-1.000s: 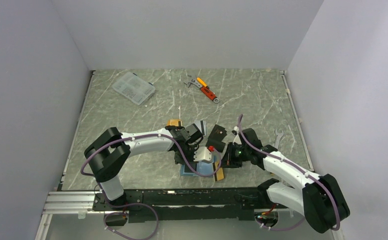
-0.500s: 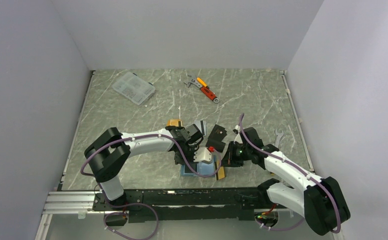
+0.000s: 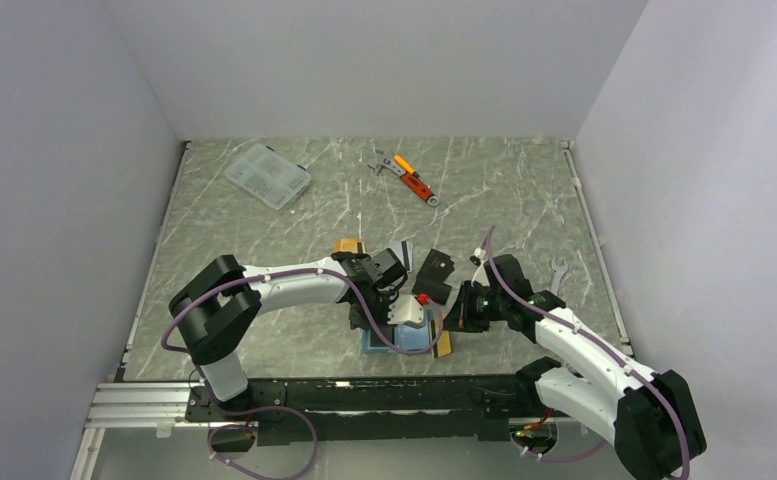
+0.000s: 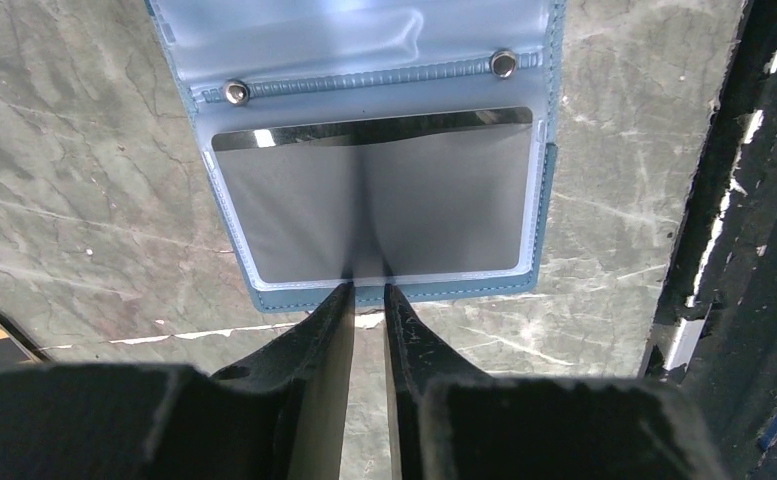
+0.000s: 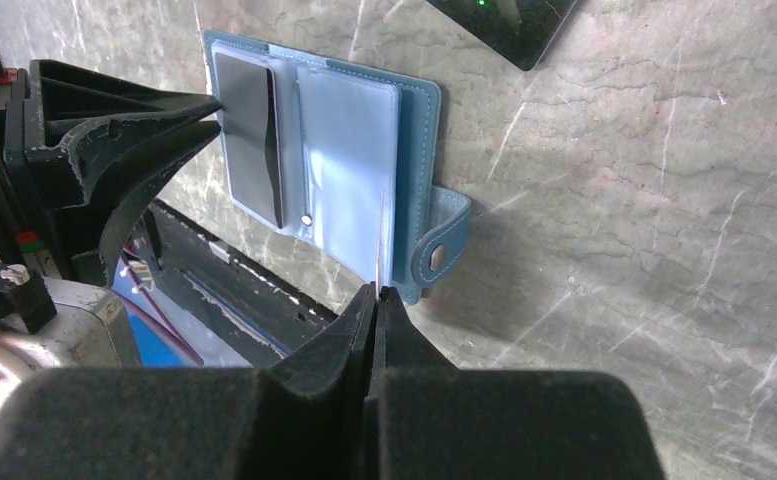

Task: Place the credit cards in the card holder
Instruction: Insert the credit card into the card holder.

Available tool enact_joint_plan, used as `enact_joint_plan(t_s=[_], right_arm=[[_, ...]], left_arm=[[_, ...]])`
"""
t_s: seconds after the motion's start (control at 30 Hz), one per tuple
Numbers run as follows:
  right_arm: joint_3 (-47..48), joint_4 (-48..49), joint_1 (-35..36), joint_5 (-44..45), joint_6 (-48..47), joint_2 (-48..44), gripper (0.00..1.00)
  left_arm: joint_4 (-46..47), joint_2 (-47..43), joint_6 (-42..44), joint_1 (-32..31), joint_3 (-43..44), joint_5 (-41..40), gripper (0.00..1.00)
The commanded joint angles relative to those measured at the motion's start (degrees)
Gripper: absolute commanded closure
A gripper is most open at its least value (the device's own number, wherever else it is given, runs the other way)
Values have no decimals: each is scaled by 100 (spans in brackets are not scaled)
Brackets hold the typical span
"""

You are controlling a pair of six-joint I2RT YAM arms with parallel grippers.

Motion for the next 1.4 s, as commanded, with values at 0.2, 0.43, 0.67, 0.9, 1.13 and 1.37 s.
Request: enact_joint_plan(t_s=[0.2,0.43,0.67,0.9,1.13,1.37], right_arm=[[119,161,-13,-127,66,142,100],[39,275,-12,-186,67,240,100],[-69,379,-11,-218,85,281,100],[-116,473,-8,-269,111,346,100],[-186,583,-16,-322,155,399,100],[-151,370,-12,-164,46,382,100]], left_arm=[[-181,-156,96,-58,205,5,78],[-187,-173,100,-60,204,1,79],[-209,-167,102,-60,214,7,79],[-211,-173,91,-60,237,20,80],[-211,-181,93,-66,222,24,80],[-234,-174,93,-66,230,27,81]])
